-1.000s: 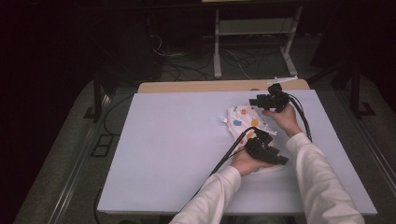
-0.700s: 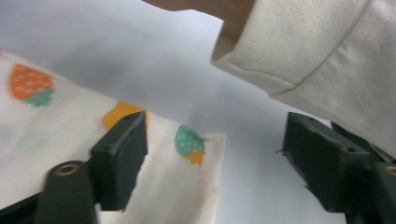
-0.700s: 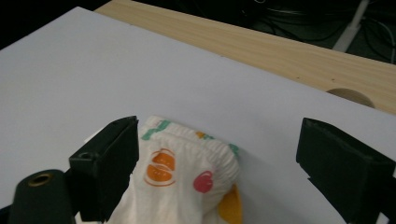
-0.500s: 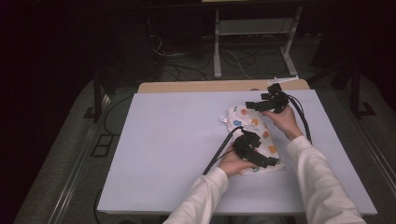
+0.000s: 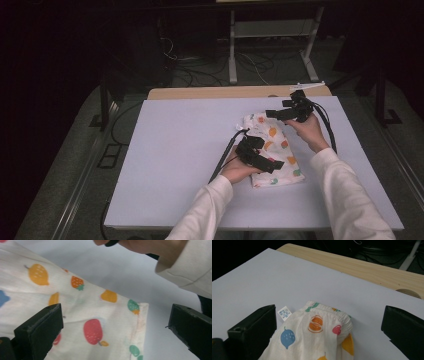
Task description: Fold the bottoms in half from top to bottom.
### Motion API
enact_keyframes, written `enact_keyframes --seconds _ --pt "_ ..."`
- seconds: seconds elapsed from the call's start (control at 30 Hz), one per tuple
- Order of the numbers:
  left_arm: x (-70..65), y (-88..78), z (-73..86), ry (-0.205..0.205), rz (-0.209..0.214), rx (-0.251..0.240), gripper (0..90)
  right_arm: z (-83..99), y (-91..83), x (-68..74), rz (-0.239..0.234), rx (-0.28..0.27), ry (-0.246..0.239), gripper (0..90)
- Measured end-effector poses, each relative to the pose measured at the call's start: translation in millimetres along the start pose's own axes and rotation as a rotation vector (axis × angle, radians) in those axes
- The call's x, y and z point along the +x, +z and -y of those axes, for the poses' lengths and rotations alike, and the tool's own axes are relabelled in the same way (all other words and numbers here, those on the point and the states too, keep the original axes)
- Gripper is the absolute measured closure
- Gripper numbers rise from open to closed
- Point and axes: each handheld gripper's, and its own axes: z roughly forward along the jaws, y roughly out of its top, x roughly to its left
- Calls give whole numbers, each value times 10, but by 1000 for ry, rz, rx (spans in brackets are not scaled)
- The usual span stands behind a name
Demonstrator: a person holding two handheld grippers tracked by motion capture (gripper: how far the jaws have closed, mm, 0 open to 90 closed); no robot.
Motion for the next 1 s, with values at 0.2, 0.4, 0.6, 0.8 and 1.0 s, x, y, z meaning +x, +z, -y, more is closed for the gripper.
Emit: enact_keyframes --seconds 0.2,0.4,0.6,0.8,1.0 --pt "78 -80 -23 17 -27 -5 0 38 -23 -26 -2 4 6 0" --pt "158 -201 -87 42 -43 -18 0 90 -74 -77 12 0 19 0" --pt "236 -288 -160 52 -66 -25 0 135 -117 -142 9 -2 38 0" --pt "340 -332 -208 56 -66 -36 0 168 -123 -175 1 8 48 0" --pt "494 -379 -286 42 -86 -40 0 215 -105 -211 -7 24 67 0"
